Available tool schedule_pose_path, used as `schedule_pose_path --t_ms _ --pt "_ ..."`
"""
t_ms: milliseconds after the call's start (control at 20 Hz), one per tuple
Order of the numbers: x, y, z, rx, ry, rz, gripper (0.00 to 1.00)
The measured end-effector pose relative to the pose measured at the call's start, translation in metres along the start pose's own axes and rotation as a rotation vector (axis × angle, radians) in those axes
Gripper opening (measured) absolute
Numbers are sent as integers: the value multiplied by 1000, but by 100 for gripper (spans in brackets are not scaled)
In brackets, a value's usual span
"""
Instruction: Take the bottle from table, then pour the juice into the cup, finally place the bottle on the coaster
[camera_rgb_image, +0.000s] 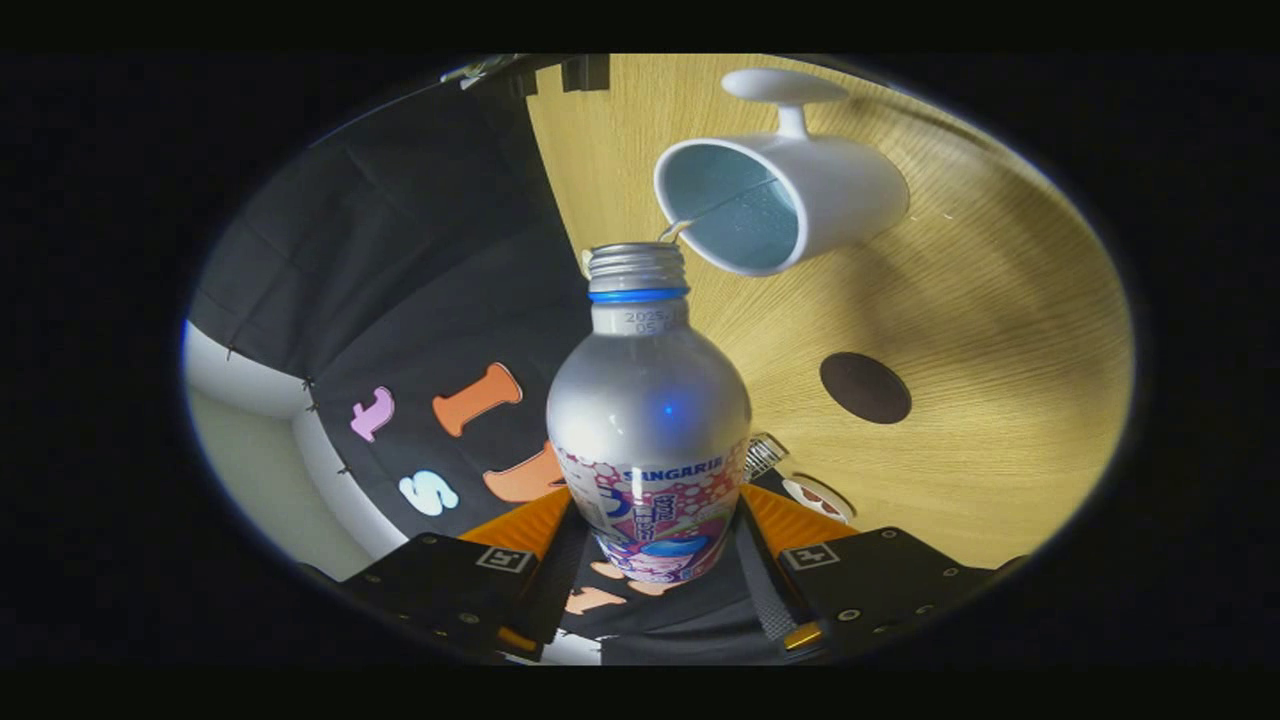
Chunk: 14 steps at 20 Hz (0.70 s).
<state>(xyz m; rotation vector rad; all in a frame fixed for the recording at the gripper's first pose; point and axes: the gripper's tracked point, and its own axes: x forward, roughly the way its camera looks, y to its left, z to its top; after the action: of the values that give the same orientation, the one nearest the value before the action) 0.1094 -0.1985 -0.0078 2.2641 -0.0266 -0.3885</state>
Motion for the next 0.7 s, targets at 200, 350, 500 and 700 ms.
schedule_pose_path --t_ms 200,350,500,700 --pt "1 4 -2 16 7 2 75" --pt "2 10 -5 25 13 10 75" --pt "3 13 -5 38 12 15 75" --pt "2 14 -3 54 7 15 75"
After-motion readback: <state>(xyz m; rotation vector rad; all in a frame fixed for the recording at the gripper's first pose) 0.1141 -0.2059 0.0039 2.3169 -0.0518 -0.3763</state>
